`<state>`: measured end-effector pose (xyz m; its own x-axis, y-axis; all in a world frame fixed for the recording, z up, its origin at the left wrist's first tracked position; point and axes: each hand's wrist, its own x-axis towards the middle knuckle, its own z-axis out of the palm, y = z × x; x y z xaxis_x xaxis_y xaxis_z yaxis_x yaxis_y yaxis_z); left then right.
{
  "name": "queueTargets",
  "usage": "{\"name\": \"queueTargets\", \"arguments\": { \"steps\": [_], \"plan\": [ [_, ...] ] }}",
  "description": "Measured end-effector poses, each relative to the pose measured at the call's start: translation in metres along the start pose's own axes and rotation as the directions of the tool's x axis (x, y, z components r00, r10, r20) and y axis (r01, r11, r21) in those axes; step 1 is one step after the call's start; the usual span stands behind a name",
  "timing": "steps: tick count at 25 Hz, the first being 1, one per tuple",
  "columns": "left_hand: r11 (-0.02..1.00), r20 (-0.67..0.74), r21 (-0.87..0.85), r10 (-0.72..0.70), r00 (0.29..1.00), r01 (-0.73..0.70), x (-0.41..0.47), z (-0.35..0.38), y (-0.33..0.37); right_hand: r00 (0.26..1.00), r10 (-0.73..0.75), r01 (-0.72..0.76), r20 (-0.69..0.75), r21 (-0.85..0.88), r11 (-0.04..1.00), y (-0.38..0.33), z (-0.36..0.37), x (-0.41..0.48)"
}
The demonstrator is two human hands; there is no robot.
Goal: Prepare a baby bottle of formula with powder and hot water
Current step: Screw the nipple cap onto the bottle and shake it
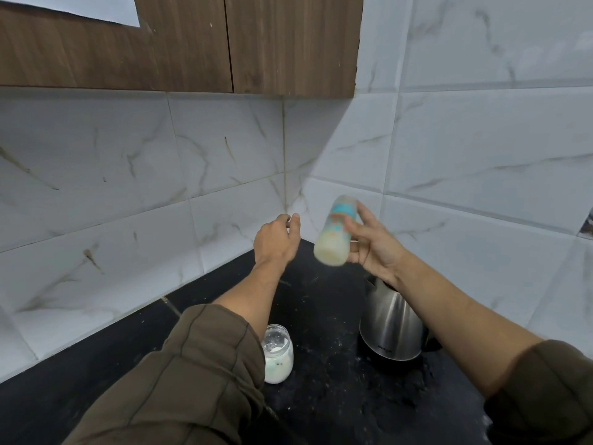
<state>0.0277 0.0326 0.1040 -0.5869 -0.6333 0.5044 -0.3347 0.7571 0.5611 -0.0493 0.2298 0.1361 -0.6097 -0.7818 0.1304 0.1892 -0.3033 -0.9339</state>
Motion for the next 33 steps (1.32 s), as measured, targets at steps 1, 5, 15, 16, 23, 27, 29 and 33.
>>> {"name": "queueTargets", "arguments": {
  "steps": [1,5,15,16,23,27,29,33],
  "plan": [
    [1.000,-0.001,-0.003,-0.003,1.000,0.003,-0.001,0.000,-0.001,0.993,-0.034,0.041,-0.117,0.057,0.998,-0.001,0.000,0.004],
    [1.000,0.012,0.000,0.002,1.000,-0.002,-0.002,-0.001,-0.002,0.996,-0.001,0.007,-0.090,0.068,0.998,-0.003,0.003,0.000],
    [0.999,0.029,0.038,0.030,0.999,-0.031,-0.004,0.001,-0.001,0.985,-0.155,0.153,-0.080,-0.032,0.988,-0.028,0.003,0.008],
    [0.998,0.029,0.043,0.039,0.999,-0.040,-0.003,0.001,-0.002,0.995,-0.094,0.095,0.017,-0.175,0.980,-0.024,0.002,0.002],
    [0.996,0.026,0.078,0.046,0.999,-0.048,0.001,0.000,-0.005,0.957,-0.223,0.223,-0.187,-0.024,0.975,-0.029,-0.003,0.010],
    [0.995,0.039,0.078,0.056,0.998,-0.059,0.003,0.004,-0.006,0.992,-0.003,0.050,0.124,-0.380,0.924,-0.011,0.003,-0.005],
    [0.995,0.040,0.080,0.062,0.997,-0.065,0.004,0.004,-0.004,0.994,-0.054,0.081,0.093,-0.325,0.942,-0.010,0.003,-0.005],
    [0.995,0.036,0.077,0.053,0.998,-0.056,0.006,0.004,-0.006,0.952,-0.202,0.212,-0.230,0.022,0.977,-0.018,0.005,0.015]
  ]
}}
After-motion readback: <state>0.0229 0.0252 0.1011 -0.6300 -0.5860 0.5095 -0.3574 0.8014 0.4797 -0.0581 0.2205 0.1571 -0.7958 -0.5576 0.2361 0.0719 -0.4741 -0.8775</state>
